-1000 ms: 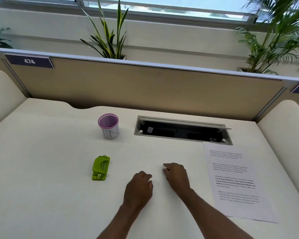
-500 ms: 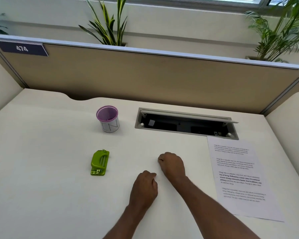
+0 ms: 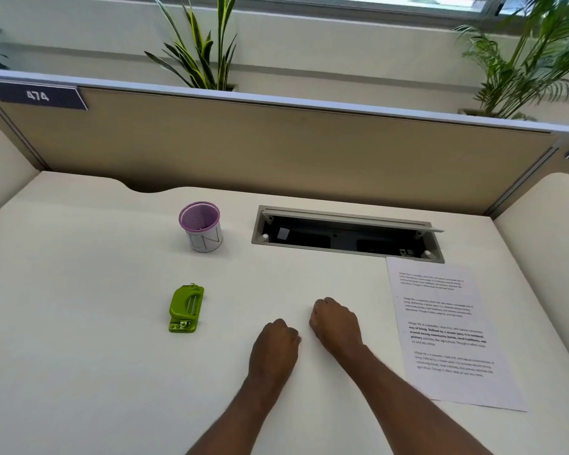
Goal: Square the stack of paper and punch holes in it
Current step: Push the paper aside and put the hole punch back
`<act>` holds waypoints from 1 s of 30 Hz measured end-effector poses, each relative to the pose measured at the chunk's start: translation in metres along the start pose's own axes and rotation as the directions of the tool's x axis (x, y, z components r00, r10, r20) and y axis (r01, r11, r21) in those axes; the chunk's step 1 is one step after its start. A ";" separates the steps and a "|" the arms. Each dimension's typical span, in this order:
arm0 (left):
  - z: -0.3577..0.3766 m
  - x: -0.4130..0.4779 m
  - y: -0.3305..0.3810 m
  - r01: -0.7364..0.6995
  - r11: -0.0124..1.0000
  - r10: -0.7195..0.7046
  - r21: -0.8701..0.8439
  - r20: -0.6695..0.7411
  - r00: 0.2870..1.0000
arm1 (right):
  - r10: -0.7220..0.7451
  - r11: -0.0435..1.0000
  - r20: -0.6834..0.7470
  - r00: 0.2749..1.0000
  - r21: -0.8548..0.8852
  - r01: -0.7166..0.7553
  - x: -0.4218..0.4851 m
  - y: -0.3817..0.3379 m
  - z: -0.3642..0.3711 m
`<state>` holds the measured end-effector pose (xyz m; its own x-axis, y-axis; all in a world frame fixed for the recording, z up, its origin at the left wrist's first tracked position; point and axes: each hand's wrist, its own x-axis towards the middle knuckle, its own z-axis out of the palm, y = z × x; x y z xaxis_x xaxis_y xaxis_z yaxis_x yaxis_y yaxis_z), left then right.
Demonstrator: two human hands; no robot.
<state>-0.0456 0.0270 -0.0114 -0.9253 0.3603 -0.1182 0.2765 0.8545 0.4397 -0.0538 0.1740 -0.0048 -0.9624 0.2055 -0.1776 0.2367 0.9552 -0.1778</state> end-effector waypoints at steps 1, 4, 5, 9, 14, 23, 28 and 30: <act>0.000 0.001 0.002 -0.002 1.000 0.002 0.025 0.002 1.000 | 0.001 1.000 -0.002 1.000 0.003 -0.001 -0.003 0.003 0.001; -0.002 0.004 0.005 0.003 0.997 -0.004 0.073 0.007 1.000 | 0.002 1.000 -0.011 1.000 0.005 -0.002 -0.010 0.007 0.001; -0.003 0.005 0.005 0.001 0.996 -0.002 0.093 0.011 1.000 | 0.003 1.000 -0.012 1.000 0.004 -0.003 -0.012 0.008 0.002; -0.006 0.010 0.008 0.007 0.989 -0.012 0.150 0.028 1.000 | 0.002 1.000 -0.010 1.000 0.007 -0.001 -0.014 0.011 0.003; -0.011 0.013 0.014 0.070 0.985 -0.085 0.160 0.087 0.993 | 0.122 0.968 0.034 0.992 0.216 -0.126 -0.013 -0.006 0.005; -0.098 0.047 -0.039 0.304 0.945 -0.327 -0.124 -0.296 0.897 | 0.129 0.507 0.154 0.980 0.839 -0.199 0.035 -0.106 -0.040; -0.167 0.090 -0.072 0.350 0.890 -0.454 -0.292 -0.496 0.741 | 0.045 0.507 0.038 0.998 0.860 -0.056 0.090 -0.174 -0.084; -0.184 0.108 -0.083 0.365 0.881 -0.472 -0.302 -0.499 0.727 | 0.017 0.621 -0.028 0.999 0.783 0.011 0.112 -0.196 -0.097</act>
<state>-0.2164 -0.0740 0.1032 -0.9326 -0.3279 0.1505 -0.1723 0.7712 0.6129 -0.2213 0.0305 0.1040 -0.9615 0.2281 -0.1532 0.2404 0.4288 -0.8708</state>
